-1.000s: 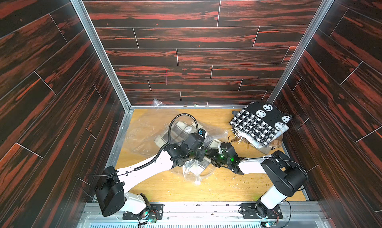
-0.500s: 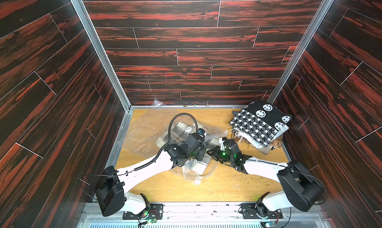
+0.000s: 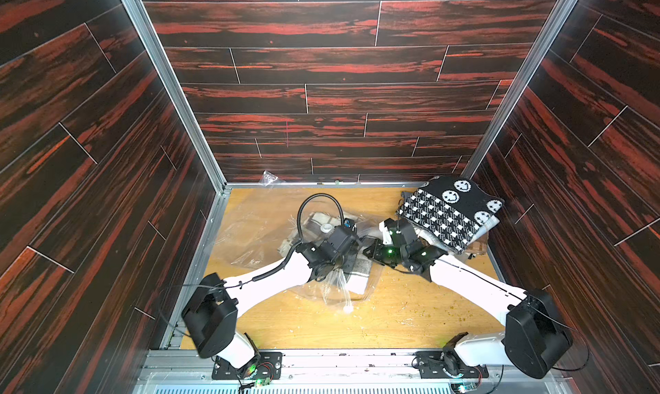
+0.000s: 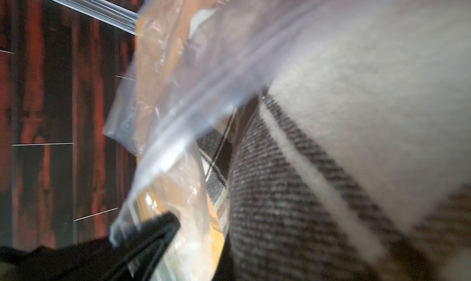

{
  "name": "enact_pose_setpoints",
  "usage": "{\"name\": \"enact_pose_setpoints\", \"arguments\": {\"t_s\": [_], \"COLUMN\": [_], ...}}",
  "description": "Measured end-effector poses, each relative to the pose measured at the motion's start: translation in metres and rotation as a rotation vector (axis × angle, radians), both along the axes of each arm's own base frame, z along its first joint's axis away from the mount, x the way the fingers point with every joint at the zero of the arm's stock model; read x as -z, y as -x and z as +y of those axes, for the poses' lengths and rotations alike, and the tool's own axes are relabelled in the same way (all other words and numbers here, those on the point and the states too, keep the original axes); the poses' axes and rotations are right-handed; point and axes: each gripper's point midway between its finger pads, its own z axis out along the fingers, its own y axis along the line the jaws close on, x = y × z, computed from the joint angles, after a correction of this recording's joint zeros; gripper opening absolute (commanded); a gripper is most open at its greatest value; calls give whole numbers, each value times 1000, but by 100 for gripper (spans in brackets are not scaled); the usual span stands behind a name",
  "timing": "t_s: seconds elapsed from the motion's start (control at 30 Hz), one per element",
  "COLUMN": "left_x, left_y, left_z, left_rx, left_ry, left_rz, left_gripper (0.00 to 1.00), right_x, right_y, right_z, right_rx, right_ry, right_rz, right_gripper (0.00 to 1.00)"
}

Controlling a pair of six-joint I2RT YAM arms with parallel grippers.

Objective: Take the scarf out of the vacuum bag
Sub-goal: Take out the scarf from the vacuum bag.

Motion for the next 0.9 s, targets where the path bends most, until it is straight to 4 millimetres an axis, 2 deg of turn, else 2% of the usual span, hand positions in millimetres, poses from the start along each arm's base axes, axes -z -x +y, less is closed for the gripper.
{"name": "enact_pose_setpoints", "arguments": {"t_s": [0.33, 0.6, 0.9], "left_x": [-22, -9, -8], "left_y": [-30, -37, -40], "left_z": [1, 4, 7], "left_rx": [-90, -122, -134], "left_ry": [44, 22, 20], "left_rz": [-40, -21, -17], "left_gripper": [0, 0, 0], "right_x": [-21, -32, -42], "right_y": [-9, -5, 9], "right_z": [-34, -62, -114], "right_rx": [-71, -149, -165], "right_ry": [172, 393, 694], "right_rz": [8, 21, 55], "right_gripper": [0, 0, 0]}}
